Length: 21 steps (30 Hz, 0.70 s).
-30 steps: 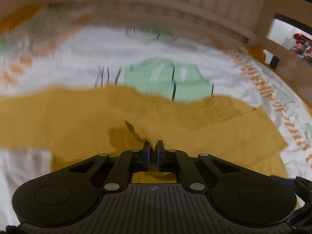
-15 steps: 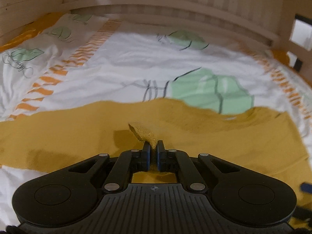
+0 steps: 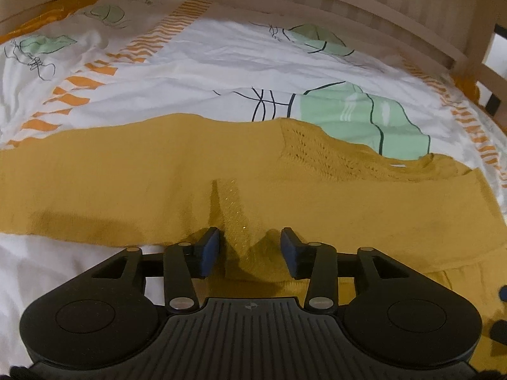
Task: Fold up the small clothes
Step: 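Move the left tool to the cuff of the other sleeve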
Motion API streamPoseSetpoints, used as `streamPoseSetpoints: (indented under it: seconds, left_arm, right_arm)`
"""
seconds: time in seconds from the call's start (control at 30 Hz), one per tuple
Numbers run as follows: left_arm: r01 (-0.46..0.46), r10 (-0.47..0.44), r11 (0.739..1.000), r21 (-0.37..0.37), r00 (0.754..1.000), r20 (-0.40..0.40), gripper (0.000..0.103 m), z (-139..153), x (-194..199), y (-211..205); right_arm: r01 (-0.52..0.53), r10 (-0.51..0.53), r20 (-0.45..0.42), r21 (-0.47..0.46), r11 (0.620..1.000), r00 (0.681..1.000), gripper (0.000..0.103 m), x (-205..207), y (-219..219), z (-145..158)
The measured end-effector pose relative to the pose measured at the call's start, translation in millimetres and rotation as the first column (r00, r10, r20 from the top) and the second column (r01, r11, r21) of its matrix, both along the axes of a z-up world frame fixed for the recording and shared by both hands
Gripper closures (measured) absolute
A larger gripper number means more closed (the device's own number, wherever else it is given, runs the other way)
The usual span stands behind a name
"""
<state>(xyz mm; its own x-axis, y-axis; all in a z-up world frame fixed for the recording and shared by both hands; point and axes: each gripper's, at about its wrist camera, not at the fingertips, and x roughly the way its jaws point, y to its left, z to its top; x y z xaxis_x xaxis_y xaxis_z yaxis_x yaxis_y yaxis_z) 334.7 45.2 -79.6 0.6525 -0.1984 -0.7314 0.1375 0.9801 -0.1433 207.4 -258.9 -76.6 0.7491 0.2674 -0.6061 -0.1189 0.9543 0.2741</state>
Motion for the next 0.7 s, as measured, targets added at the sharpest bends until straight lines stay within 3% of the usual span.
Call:
streamPoseSetpoints:
  seconds: [0.07,0.1,0.17,0.4,0.7]
  left_arm:
    - [-0.004,0.004,1.000,-0.015,1.000,0.011,0.055,3.7,-5.6,7.3]
    - [-0.013,0.013,1.000,-0.007,1.000,0.021,0.045,5.8,-7.7,10.1]
    - [-0.042,0.041,0.999,0.023,0.999,0.035,0.037,9.2,-11.2,19.3]
    - [-0.183,0.182,0.983,0.024,0.983,0.024,0.037,11.9,-19.8,85.8]
    - [-0.368,0.372,0.927,-0.066,0.927,0.046,0.036,24.7,-41.4,180.8]
  right_arm:
    - [-0.007,0.007,0.004,0.002,1.000,1.000,0.000,-0.1,0.5,0.4]
    - [-0.013,0.013,0.008,0.003,1.000,1.000,0.000,-0.2,0.8,0.8]
    - [-0.023,0.023,0.013,0.003,1.000,1.000,0.000,-0.2,2.7,0.9]
    - [-0.060,0.060,0.032,-0.001,0.998,0.998,0.000,-0.7,10.7,2.2]
    - [-0.103,0.102,0.089,-0.001,0.995,0.991,0.000,-6.5,29.4,9.0]
